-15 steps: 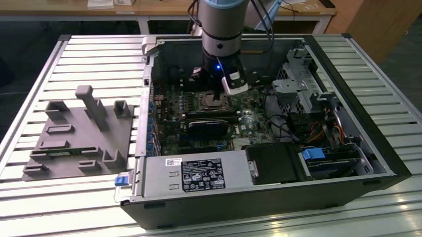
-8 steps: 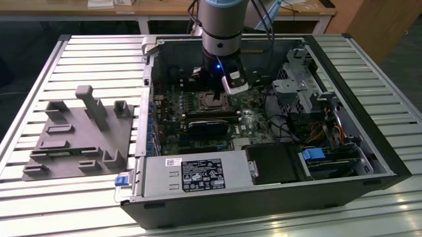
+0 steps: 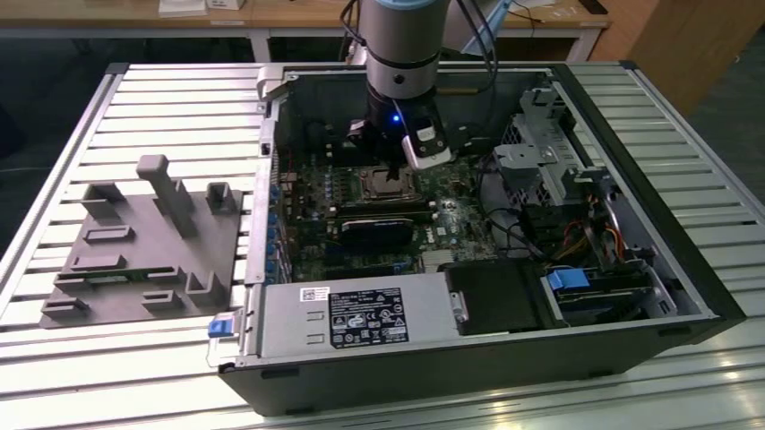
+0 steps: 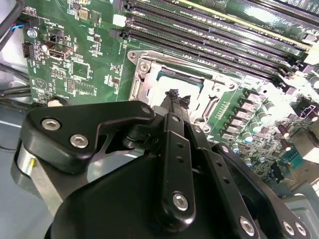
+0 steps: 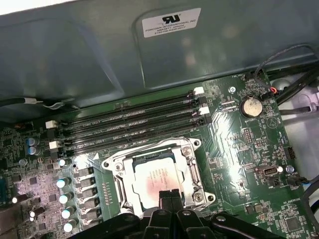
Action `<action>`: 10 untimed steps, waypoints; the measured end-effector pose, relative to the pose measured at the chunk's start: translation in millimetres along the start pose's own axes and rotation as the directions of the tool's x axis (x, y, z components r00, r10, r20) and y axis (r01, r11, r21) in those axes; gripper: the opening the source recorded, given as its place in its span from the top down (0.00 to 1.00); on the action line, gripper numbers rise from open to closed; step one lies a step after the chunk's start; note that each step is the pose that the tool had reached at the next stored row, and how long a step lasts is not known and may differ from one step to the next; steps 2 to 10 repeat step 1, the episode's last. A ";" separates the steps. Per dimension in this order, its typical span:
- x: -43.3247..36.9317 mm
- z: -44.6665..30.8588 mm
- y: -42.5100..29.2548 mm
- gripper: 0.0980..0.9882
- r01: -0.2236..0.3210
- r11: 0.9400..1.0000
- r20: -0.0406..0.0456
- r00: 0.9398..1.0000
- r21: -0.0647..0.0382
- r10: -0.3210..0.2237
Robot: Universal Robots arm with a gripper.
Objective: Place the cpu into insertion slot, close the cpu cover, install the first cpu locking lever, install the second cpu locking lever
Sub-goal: 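Install the second cpu locking lever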
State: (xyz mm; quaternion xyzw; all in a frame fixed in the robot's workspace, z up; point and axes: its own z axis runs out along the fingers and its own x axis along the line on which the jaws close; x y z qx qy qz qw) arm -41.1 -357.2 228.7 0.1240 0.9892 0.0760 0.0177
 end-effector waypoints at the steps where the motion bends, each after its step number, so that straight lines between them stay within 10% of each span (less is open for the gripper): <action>1: 0.0 0.0 0.0 0.99 0.000 1.000 0.000 1.000 0.000 0.000; 10: 0.0 0.0 0.0 0.99 0.000 1.000 0.000 1.000 0.000 0.000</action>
